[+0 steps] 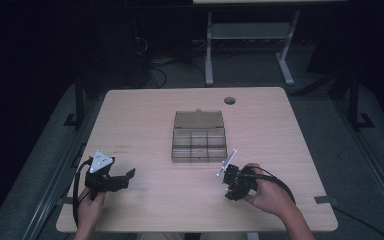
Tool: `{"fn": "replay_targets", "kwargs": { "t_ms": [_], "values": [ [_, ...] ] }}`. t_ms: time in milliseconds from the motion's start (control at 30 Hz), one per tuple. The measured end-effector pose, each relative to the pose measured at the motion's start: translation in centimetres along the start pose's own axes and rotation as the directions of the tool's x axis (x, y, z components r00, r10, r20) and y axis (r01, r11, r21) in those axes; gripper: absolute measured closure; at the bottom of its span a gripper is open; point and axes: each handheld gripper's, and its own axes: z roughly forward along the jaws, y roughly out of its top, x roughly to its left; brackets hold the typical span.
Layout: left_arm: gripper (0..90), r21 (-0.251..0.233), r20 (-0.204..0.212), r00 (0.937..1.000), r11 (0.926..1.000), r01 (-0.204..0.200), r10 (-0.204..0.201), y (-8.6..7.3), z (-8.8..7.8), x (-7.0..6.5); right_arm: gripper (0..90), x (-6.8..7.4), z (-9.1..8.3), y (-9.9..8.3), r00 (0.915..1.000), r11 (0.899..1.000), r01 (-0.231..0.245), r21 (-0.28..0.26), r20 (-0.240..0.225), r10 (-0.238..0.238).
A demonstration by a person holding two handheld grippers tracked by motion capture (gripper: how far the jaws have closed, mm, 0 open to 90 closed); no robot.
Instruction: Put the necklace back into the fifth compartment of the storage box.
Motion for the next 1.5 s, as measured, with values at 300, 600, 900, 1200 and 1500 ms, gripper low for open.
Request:
{"fn": "replay_targets", "kwargs": {
  "t_ms": [300, 600, 900, 1200, 1500],
  "values": [
    [13.1, -0.004, -0.006, 1.0000, 1.0000, 0.007, -0.007, -0.01, -0.10, 0.27, 68.8, 0.29, 0.36, 0.47, 0.9998, 1.000, 0.011, 0.015, 0.015, -0.012],
    [13.1, -0.006, -0.004, 1.0000, 1.0000, 0.007, -0.007, 0.00, -0.09, 0.24, 72.8, 0.38, 0.60, 0.47, 0.9996, 0.999, 0.013, 0.039, 0.024, -0.014],
    [13.1, -0.002, -0.004, 0.9999, 0.9999, 0.011, -0.011, -0.03, -0.05, 0.22, 76.2, 0.49, 0.63, 0.60, 0.9989, 0.998, 0.027, 0.054, 0.038, -0.029],
    [13.1, 0.011, 0.001, 1.0000, 0.9999, 0.005, -0.005, -0.03, -0.07, 0.24, 83.0, 0.24, 0.59, 0.70, 0.9995, 0.997, 0.017, 0.073, 0.024, -0.018],
    [13.1, 0.014, 0.002, 1.0000, 0.9999, 0.004, -0.004, -0.02, -0.01, 0.31, 83.7, -0.28, 0.52, 0.50, 1.0000, 0.998, -0.004, 0.064, -0.004, 0.004]
  ]
}}
